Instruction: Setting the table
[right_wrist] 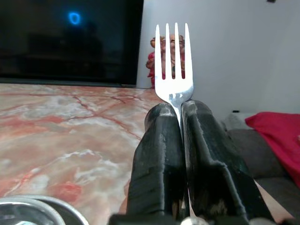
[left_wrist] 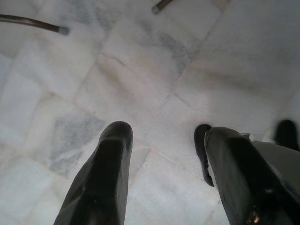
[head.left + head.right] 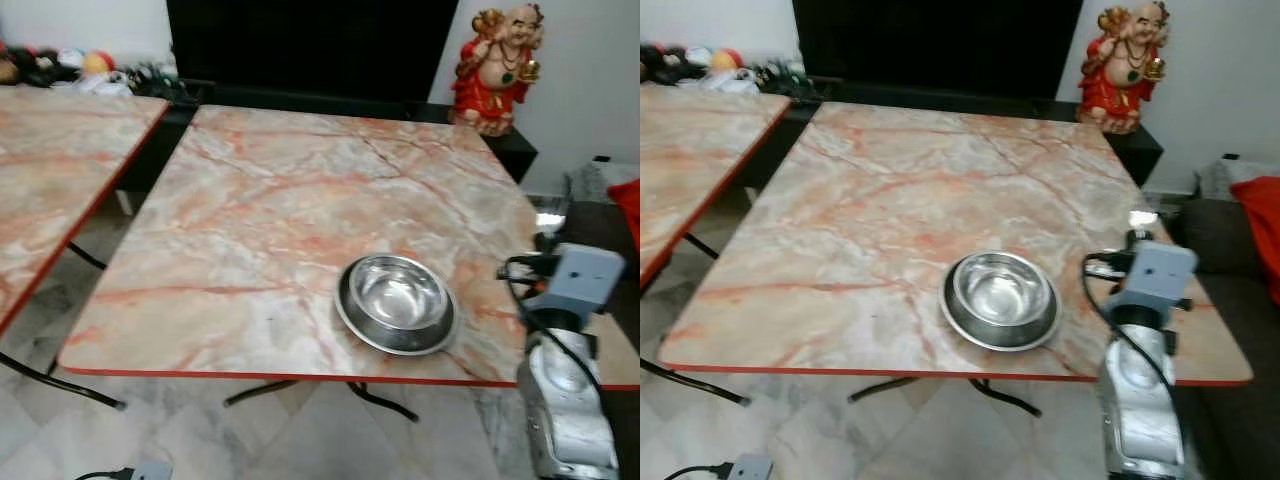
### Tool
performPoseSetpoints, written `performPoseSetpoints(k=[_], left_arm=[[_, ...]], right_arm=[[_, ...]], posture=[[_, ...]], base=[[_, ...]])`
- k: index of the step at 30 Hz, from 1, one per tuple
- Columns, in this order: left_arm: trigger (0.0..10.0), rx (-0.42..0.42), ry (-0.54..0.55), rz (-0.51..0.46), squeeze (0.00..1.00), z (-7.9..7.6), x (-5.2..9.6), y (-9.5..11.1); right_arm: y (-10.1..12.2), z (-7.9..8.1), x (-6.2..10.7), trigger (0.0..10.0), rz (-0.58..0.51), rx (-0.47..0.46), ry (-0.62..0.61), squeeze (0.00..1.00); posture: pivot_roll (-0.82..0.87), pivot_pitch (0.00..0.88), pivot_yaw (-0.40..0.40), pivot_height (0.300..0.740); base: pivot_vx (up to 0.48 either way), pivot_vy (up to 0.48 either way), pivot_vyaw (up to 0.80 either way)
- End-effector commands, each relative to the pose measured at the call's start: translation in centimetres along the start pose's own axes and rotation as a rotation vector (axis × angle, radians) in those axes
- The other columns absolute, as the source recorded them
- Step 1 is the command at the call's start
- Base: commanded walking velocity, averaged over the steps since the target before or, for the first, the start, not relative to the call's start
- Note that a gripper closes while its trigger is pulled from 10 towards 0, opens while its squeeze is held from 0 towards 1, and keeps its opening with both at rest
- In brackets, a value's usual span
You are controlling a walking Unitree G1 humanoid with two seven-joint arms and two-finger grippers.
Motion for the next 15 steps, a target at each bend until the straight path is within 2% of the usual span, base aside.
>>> performPoseSetpoints(k=[1, 8, 15], left_arm=[[10.0, 0.000, -0.003, 0.030, 0.00, -0.1, 0.2, -0.9], [10.0, 0.010, 0.002, 0.027, 0.00, -0.2, 0.2, -0.9], [10.0, 0.010, 0.003, 0.026, 0.00, -0.3, 0.2, -0.9]], right_arm=[[-0.3, -0.4, 0.0, 10.0, 0.019, 0.006, -0.007, 0.00], [-0.3, 0.2, 0.0, 10.0, 0.023, -0.001, 0.018, 0.00], [-0.4, 0.6, 0.0, 10.0, 0.025, -0.013, 0.029, 0.00]], posture=[[0.01, 0.127, -0.053, 0.740], [0.01, 0.132, -0.056, 0.740], [0.01, 0.132, -0.055, 0.740]], base=[[0.000, 0.000, 0.00], [0.000, 0.000, 0.00], [0.299, 0.000, 0.00]])
Point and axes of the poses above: a point about 5 cm out from each wrist's last joint towards the gripper, its own x axis pointing back from the gripper into the wrist, its own y axis along the axis of the wrist's last joint, z = x × y, the point moved 3 cm from there along -x, pointing out of the wrist towards the gripper, and after that the axes turned 2 degrees about x, right-handed, at the moved point
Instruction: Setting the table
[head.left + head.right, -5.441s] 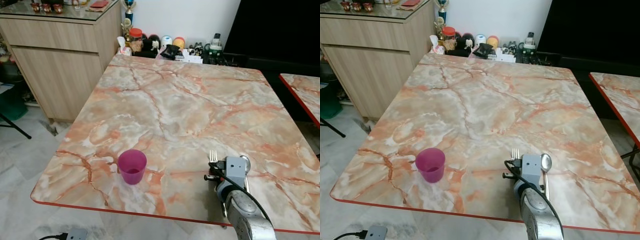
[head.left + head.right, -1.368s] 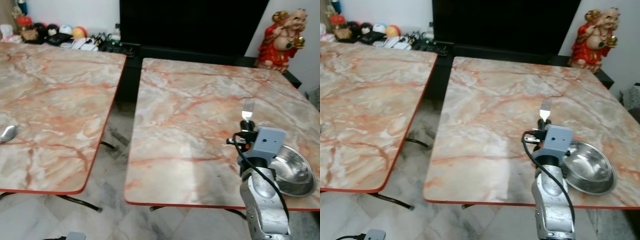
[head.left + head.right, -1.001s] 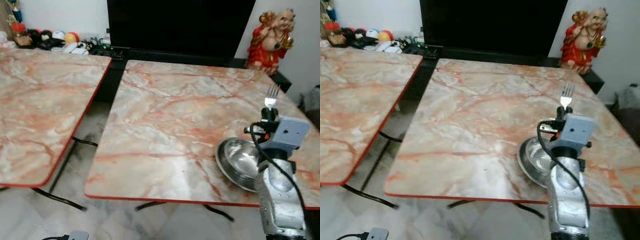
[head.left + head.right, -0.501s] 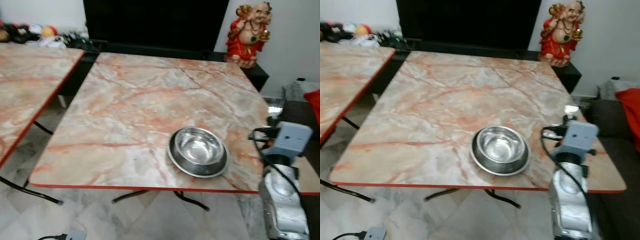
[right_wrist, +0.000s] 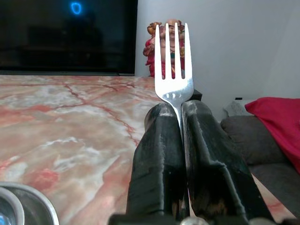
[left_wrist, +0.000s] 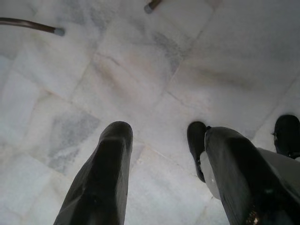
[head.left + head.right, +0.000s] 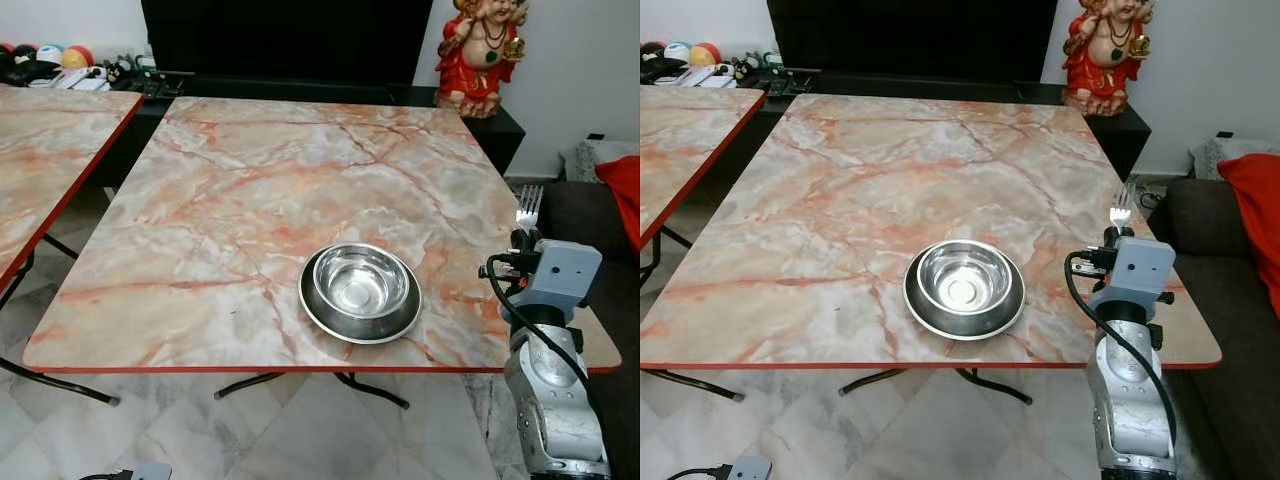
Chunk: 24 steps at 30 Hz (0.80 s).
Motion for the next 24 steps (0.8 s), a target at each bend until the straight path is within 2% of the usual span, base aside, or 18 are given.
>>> performPoseSetpoints(k=[1, 9, 17, 20, 24], left_arm=[[10.0, 0.000, 0.008, 0.026, 0.00, 0.1, 0.2, -0.8], [10.0, 0.002, 0.011, 0.023, 0.00, 0.2, 0.2, -0.8], [10.0, -0.002, 0.011, 0.022, 0.00, 0.1, 0.2, -0.8], [10.0, -0.004, 0.009, 0.025, 0.00, 0.1, 0.2, -0.8], [10.0, -0.002, 0.007, 0.026, 0.00, 0.1, 0.2, -0.9]], right_arm=[[0.2, 0.2, -0.1, 10.0, -0.002, -0.004, 0.006, 0.00], [0.2, 0.4, -0.1, 10.0, -0.005, -0.007, 0.009, 0.00], [-0.2, -0.2, 0.3, 10.0, 0.029, 0.017, -0.006, 0.00], [-1.2, -0.7, 0.8, 10.0, 0.117, 0.076, 0.010, 0.00], [-3.1, -2.5, 1.9, 10.0, 0.299, 0.075, -0.006, 0.00]], posture=[[0.01, 0.132, -0.055, 0.740], [0.02, 0.134, -0.054, 0.740], [0.01, 0.141, -0.052, 0.740], [0.00, 0.142, -0.053, 0.740], [0.00, 0.143, -0.054, 0.740]], base=[[0.341, 0.000, 0.00], [0.341, 0.000, 0.00], [0.000, 0.000, 0.00], [0.000, 0.000, 0.00], [0.000, 0.000, 0.00]])
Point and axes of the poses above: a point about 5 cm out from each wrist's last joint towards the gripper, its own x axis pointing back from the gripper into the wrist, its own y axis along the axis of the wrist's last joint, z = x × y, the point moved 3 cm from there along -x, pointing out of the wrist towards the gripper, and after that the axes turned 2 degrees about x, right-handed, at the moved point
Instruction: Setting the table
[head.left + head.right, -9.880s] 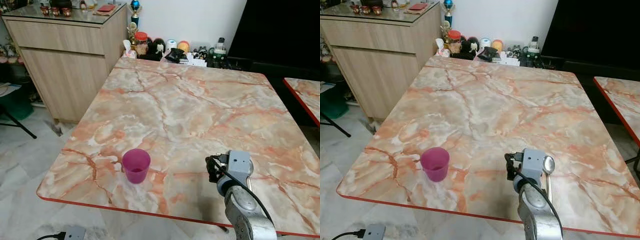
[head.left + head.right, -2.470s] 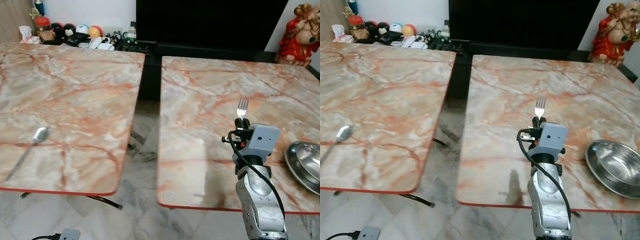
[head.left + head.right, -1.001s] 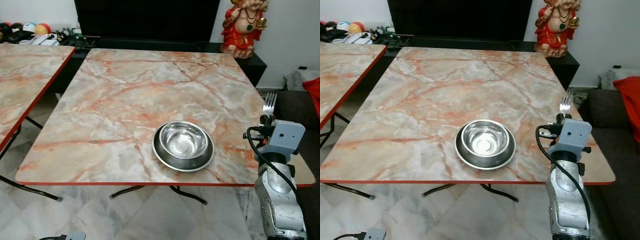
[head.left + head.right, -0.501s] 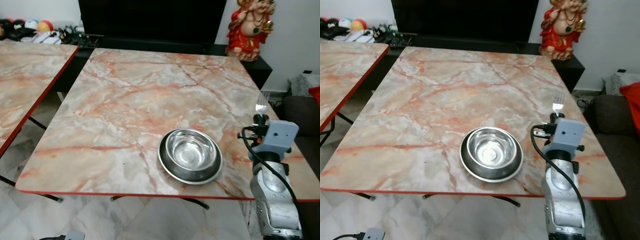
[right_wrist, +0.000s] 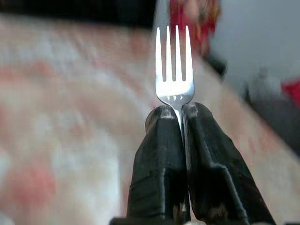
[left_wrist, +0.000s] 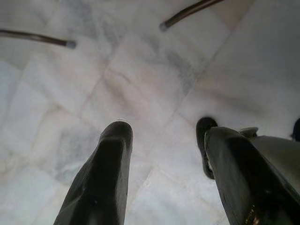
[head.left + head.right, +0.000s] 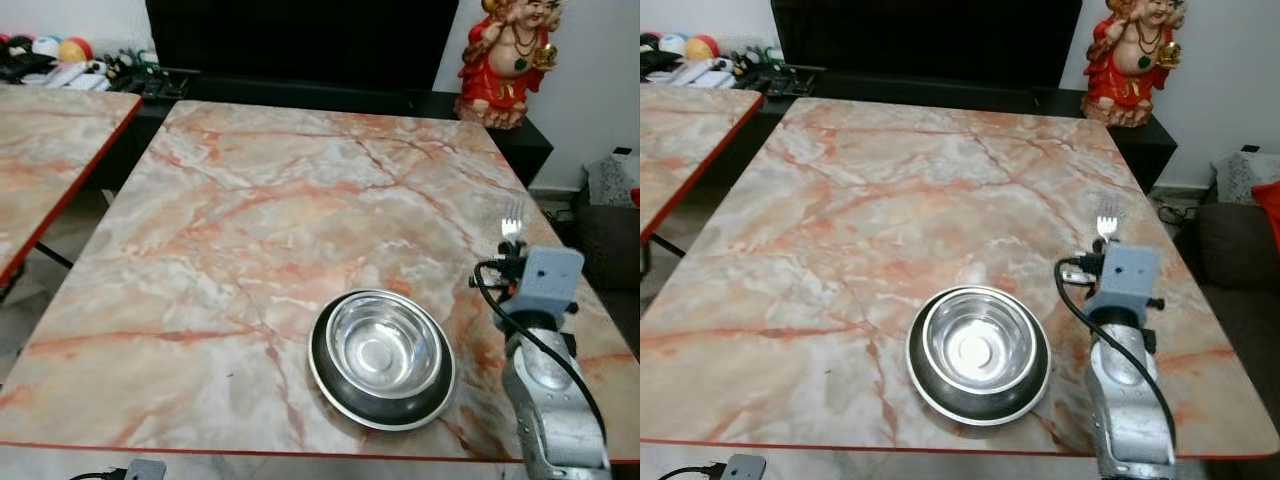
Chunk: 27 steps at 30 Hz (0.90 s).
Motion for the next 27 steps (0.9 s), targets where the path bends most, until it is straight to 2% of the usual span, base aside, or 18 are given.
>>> performPoseSetpoints(k=[1, 3, 7, 8, 14, 21, 27], left_arm=[[10.0, -0.002, -0.011, 0.033, 0.00, -0.4, 0.2, -1.1], [10.0, -0.003, -0.013, 0.035, 0.00, -0.4, 0.2, -1.1], [10.0, -0.016, -0.025, 0.038, 0.00, -0.8, 0.2, -1.1], [10.0, -0.014, -0.028, 0.034, 0.00, -1.0, 0.1, -0.9], [10.0, -0.009, -0.033, 0.031, 0.00, -1.3, 0.0, -0.7], [10.0, -0.008, -0.037, 0.031, 0.00, -1.5, 0.0, -0.7], [10.0, -0.010, -0.037, 0.029, 0.00, -1.3, 0.0, -0.6]], right_arm=[[-0.3, -1.4, 0.4, 10.0, 0.056, -0.023, -0.023, 0.00], [-0.5, -1.6, 0.5, 10.0, 0.091, -0.016, 0.008, 0.00], [-1.3, -0.9, 0.8, 10.0, 0.194, -0.032, 0.118, 0.00], [-1.8, -1.0, 0.9, 10.0, 0.239, -0.052, 0.129, 0.00], [-3.3, -0.8, 1.5, 10.0, 0.348, -0.080, 0.164, 0.00], [-4.2, 0.6, 1.7, 10.0, 0.384, -0.105, 0.220, 0.00], [-4.7, 2.0, 1.3, 10.0, 0.380, -0.084, 0.278, 0.00]], posture=[[0.00, 0.143, -0.054, 0.740], [-0.01, 0.147, -0.054, 0.740], [-0.02, 0.146, -0.059, 0.740], [-0.02, 0.144, -0.062, 0.740], [-0.02, 0.148, -0.065, 0.740], [-0.02, 0.143, -0.066, 0.740], [-0.02, 0.139, -0.063, 0.740]], base=[[0.000, 0.000, 0.00], [0.000, 0.000, 0.00], [0.000, 0.000, 0.00], [0.000, 0.000, 0.00], [0.000, 0.000, 0.00], [0.000, 0.000, 0.00], [0.000, 0.000, 0.00]])
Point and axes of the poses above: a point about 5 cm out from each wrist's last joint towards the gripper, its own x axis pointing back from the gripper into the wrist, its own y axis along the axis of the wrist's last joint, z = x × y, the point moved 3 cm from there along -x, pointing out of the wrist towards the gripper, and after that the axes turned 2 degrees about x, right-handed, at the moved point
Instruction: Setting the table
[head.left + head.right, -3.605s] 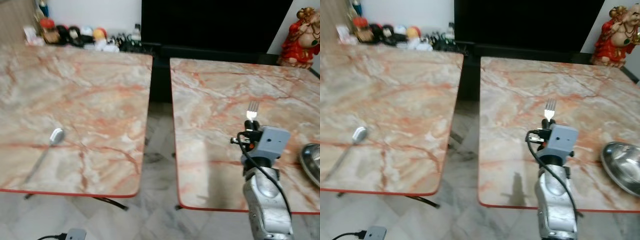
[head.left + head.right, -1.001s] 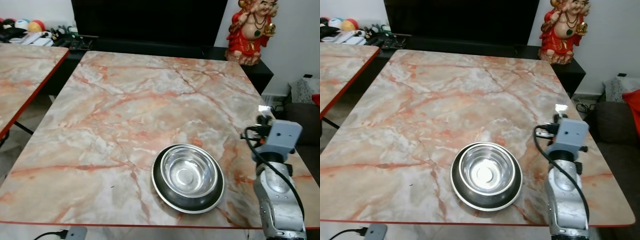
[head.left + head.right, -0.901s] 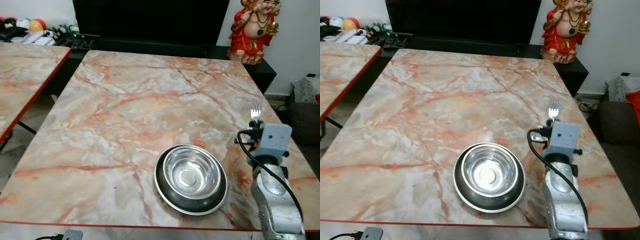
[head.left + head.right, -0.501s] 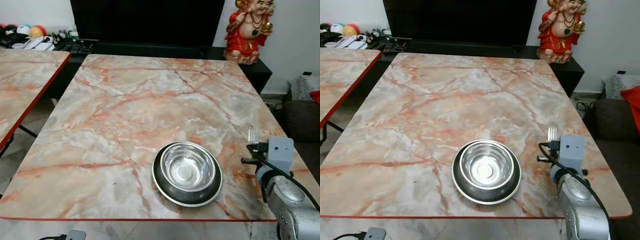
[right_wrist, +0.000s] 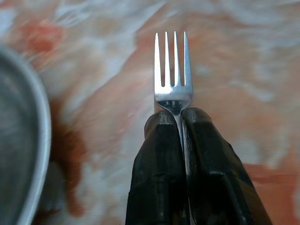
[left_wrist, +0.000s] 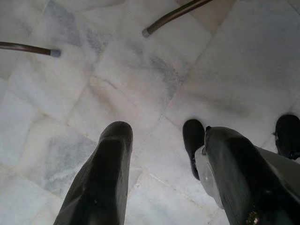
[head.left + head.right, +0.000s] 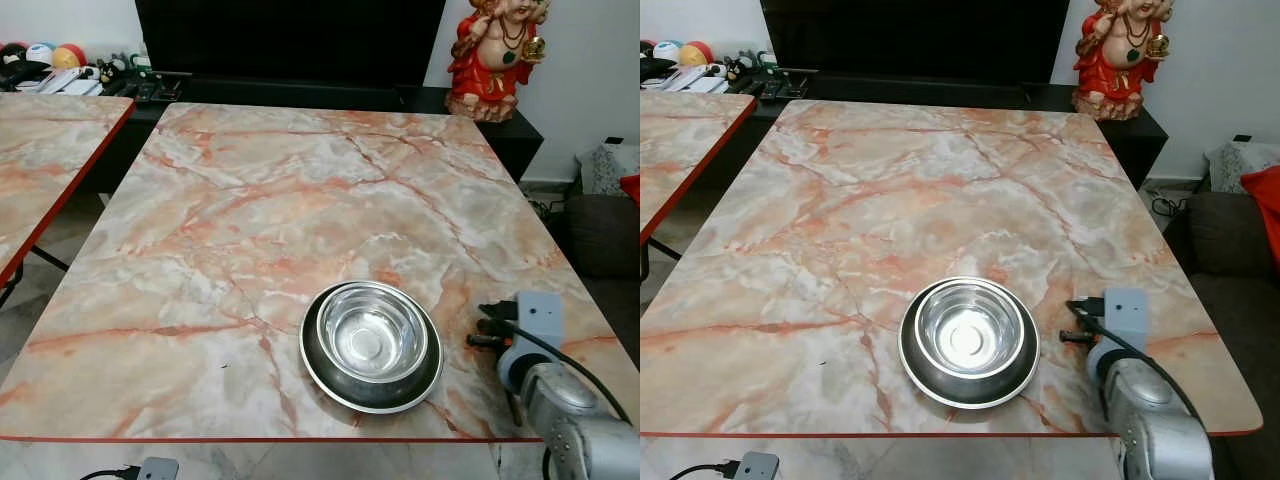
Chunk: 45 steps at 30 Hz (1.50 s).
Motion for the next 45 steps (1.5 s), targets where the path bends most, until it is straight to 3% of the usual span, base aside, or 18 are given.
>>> performPoseSetpoints(k=[1, 20, 29, 36, 38, 45], left_arm=[[10.0, -0.016, -0.008, 0.034, 0.00, 0.0, 0.2, -0.9], [10.0, -0.015, -0.004, 0.037, 0.00, 0.1, 0.3, -1.2], [10.0, -0.011, 0.001, 0.033, 0.00, 0.3, 0.3, -1.1], [10.0, -0.010, 0.003, 0.032, 0.00, 0.4, 0.3, -1.0], [10.0, -0.010, 0.004, 0.032, 0.00, 0.4, 0.3, -1.0], [10.0, -0.009, 0.004, 0.031, 0.00, 0.3, 0.3, -1.0]], right_arm=[[0.2, 0.1, -0.4, 10.0, -0.014, -0.008, 0.003, 0.00], [-0.1, 0.5, -1.3, 10.0, -0.034, 0.030, 0.017, 0.00], [0.2, 1.9, -1.7, 10.0, -0.067, 0.018, 0.063, 0.00], [0.1, 1.9, -1.8, 10.0, -0.066, 0.017, 0.058, 0.00], [0.2, 1.6, -1.9, 10.0, -0.065, 0.070, 0.035, 0.00], [-0.2, 1.9, -2.0, 10.0, -0.058, 0.055, 0.034, 0.00]], posture=[[-0.01, 0.137, -0.060, 0.740], [-0.01, 0.164, -0.061, 0.740], [0.00, 0.166, -0.062, 0.740], [0.00, 0.165, -0.061, 0.740], [0.00, 0.164, -0.061, 0.740], [0.01, 0.166, -0.060, 0.740]], base=[[0.000, 0.000, 0.00], [0.000, 0.000, 0.00], [0.000, 0.000, 0.00], [0.000, 0.000, 0.00], [0.000, 0.000, 0.00], [0.000, 0.000, 0.00]])
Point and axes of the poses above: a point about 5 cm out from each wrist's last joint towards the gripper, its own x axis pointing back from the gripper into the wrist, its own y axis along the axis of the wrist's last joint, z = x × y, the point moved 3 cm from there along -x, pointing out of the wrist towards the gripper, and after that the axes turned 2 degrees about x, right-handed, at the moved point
